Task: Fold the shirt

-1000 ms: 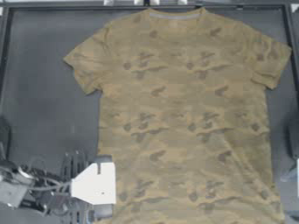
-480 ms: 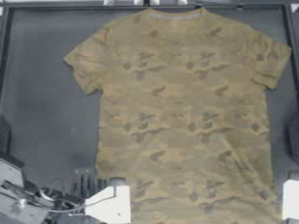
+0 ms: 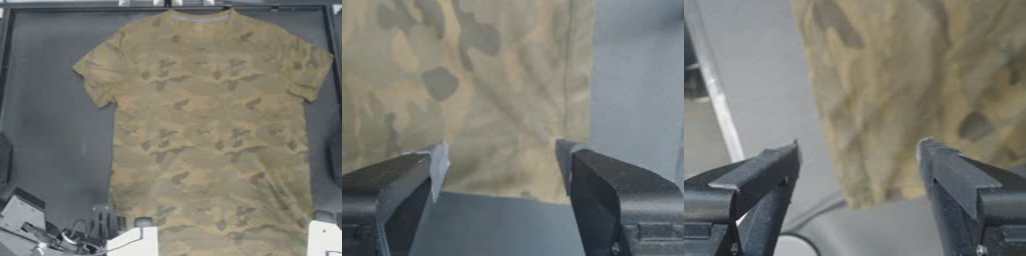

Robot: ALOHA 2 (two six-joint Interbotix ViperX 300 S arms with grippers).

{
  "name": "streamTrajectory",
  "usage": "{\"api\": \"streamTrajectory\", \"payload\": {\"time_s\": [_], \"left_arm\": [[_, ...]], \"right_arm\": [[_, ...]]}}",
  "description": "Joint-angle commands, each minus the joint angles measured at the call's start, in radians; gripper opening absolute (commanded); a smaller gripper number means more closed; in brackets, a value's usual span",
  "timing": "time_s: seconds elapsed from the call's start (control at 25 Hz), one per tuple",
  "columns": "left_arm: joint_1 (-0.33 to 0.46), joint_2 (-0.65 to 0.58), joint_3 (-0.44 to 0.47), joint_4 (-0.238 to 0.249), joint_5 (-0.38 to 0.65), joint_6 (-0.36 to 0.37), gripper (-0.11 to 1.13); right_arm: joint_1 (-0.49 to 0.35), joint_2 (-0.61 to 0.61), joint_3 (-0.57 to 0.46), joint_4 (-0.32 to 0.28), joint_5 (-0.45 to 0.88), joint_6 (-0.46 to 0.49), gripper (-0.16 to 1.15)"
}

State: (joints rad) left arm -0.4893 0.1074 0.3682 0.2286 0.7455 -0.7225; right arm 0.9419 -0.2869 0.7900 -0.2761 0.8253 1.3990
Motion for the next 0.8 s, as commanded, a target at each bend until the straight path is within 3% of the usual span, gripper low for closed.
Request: {"api": "streamTrajectory", "payload": {"time_s": [0.04,0.4,0.8], "left_arm": [[-0.006,-0.003,-0.035,-0.006,-0.003,0.0,0.96],[-0.012,0.072,-0.049,-0.038,-0.011,0.002,0.96],[-0.014,0.126,-0.058,-0.041,-0.011,0.002,0.97]], "right_arm": [[0.014,0.009,0.0,0.005,-0.04,0.018,0.97],[0.023,0.057,0.011,0.028,-0.11,0.031,0.97],[0.021,0.118,0.046,0.037,-0.118,0.041,0.97]]}}
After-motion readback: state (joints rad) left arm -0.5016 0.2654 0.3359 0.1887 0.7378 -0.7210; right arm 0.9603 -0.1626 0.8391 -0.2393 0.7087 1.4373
